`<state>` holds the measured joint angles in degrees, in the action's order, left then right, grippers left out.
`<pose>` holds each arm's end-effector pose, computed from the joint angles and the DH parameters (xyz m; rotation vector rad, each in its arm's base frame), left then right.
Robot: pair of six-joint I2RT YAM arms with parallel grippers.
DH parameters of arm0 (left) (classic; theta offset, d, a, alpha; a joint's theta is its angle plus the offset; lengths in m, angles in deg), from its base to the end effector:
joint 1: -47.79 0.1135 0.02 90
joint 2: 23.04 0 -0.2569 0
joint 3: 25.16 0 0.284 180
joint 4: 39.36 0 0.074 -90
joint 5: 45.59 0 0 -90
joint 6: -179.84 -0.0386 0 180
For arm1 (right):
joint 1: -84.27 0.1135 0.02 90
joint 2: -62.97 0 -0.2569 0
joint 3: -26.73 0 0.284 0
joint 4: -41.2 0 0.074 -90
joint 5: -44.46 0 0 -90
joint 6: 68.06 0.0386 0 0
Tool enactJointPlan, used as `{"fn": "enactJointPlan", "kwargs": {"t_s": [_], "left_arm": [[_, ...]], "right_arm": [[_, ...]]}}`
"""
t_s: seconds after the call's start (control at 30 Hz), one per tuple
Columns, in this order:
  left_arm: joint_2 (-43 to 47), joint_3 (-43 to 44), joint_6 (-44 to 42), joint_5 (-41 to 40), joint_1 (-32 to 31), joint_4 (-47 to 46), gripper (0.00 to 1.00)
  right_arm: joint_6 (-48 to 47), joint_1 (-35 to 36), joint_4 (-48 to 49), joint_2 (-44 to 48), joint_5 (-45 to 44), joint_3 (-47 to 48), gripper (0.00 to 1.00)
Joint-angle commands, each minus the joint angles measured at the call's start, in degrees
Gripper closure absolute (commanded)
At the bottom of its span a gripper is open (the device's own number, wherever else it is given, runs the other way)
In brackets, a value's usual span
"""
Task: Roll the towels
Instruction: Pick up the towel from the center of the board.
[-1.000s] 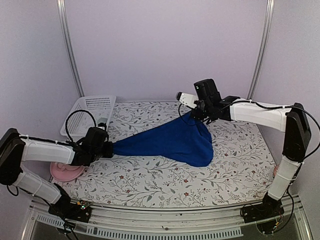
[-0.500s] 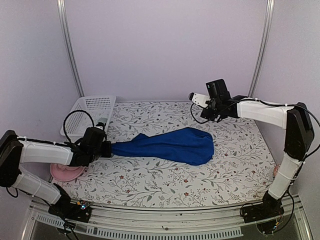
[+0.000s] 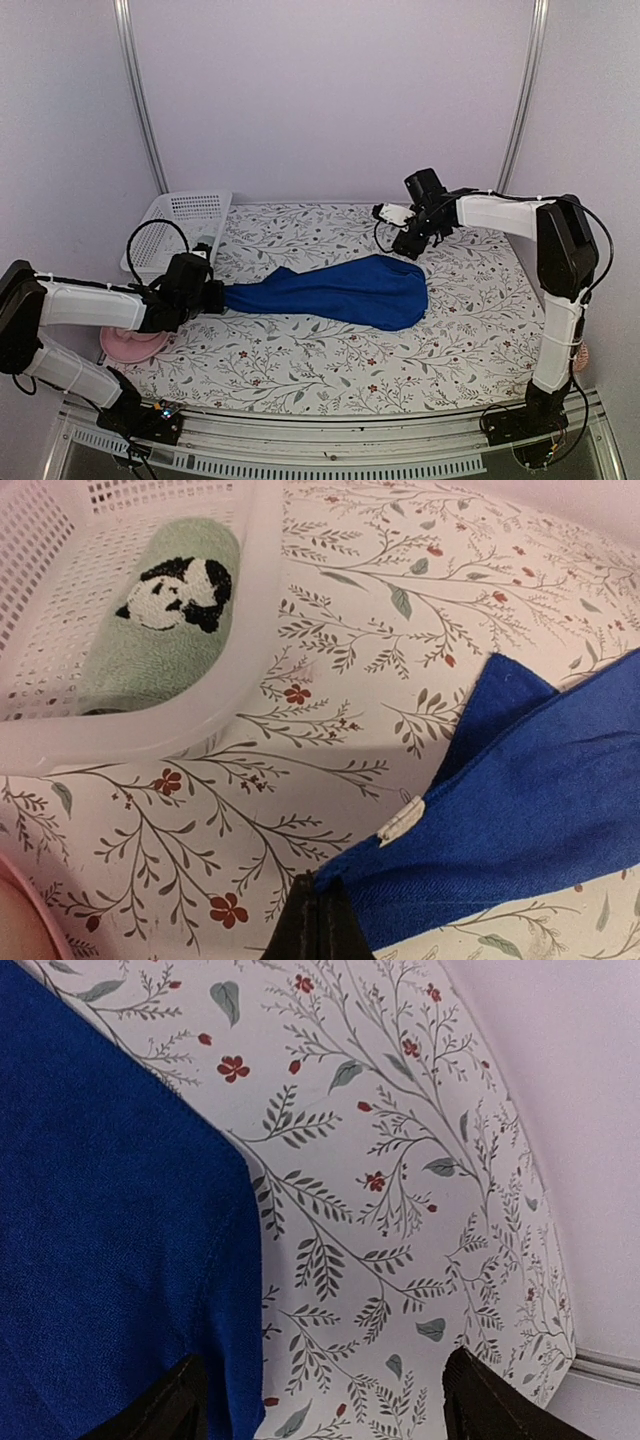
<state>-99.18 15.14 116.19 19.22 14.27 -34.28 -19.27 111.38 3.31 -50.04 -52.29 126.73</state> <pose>0.2350 -0.1360 0.1253 -0.0862 2.2046 -0.0751 0.4186 0.2092 0.1989 -1.3424 2.0702 -0.2519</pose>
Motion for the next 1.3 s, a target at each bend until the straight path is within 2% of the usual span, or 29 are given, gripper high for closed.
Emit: {"fn": "enactJointPlan", "kwargs": {"t_s": [0.0, 0.23, 0.37, 0.53, 0.57, 0.6, 0.63, 0.67, 0.87, 1.03, 1.27], "left_arm": [[-0.6, -0.6, -0.3, 0.7, 0.7, -1.6, 1.0], [-0.4, -0.8, -0.4, 1.1, 0.8, -1.8, 1.0], [-0.5, -0.7, -0.5, 1.2, 0.8, -1.9, 1.0], [-0.4, -0.8, -0.6, 1.1, 0.7, -2.0, 1.0], [-0.5, -0.8, -0.6, 1.2, 0.7, -2.1, 1.0], [-0.5, -0.8, -0.6, 1.2, 0.7, -2.1, 1.0], [-0.6, -0.8, -0.6, 1.3, 0.8, -2.1, 1.0], [-0.7, -0.7, -0.6, 1.3, 0.7, -2.2, 1.0], [-0.7, -0.7, -0.7, 1.6, 0.7, -2.2, 1.0], [1.3, -1.0, -1.3, 1.4, 0.7, -3.2, 1.0], [15.7, -7.4, -2.5, -1.3, 0.7, -8.2, 1.0]], "right_arm": [[3.7, 0.2, -2.0, -4.5, -0.5, 2.1, 0.2], [5.2, -1.2, -3.1, -8.4, 0.3, 1.9, 0.24], [5.3, -2.1, -5.0, -9.6, 3.5, 2.5, 0.4], [5.2, -3.1, -8.2, -10.0, 8.0, 3.0, 0.53], [5.1, -3.2, -8.8, -10.1, 9.0, 3.1, 0.57], [4.8, -3.3, -9.6, -10.1, 10.2, 3.3, 0.65], [4.6, -3.5, -10.7, -10.3, 11.3, 4.1, 0.92], [4.5, -3.5, -11.5, -10.4, 12.3, 4.6, 0.97], [4.5, -4.2, -12.0, -7.7, 11.6, 5.5, 0.98], [3.6, -5.2, -9.0, -0.9, 4.5, 7.2, 0.98], [-3.0, -6.5, -9.8, 10.4, 4.5, 10.9, 0.98]]}}
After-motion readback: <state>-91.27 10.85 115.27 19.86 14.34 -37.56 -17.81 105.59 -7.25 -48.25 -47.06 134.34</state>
